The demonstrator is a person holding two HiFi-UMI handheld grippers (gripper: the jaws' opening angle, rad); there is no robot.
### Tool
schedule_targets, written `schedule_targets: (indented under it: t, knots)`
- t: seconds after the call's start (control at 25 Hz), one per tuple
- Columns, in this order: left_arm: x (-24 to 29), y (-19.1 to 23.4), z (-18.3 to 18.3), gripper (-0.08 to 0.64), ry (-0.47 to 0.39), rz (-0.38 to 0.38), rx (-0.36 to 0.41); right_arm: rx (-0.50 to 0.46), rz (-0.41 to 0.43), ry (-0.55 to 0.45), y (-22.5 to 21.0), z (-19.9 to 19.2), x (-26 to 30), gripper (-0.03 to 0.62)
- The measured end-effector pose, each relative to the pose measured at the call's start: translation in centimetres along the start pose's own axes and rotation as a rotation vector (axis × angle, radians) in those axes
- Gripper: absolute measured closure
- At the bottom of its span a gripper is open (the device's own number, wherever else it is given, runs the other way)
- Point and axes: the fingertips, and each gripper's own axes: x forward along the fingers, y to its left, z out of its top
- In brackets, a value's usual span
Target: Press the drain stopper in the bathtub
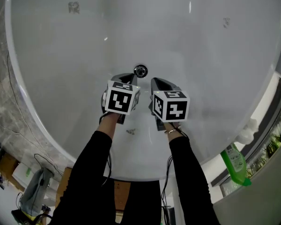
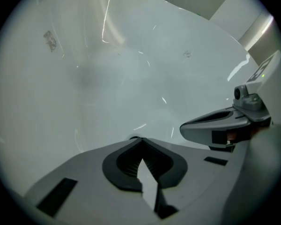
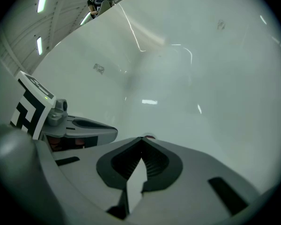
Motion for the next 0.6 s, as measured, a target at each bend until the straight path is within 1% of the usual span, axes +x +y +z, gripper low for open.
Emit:
schedule_targets:
  t: [0.6]
  knots:
    - [-7.9, -2.3, 2.1, 0.555, -0.053, -0.023, -0.003, -0.037, -0.021, -0.071, 2.6, 1.4, -6.1, 0.591]
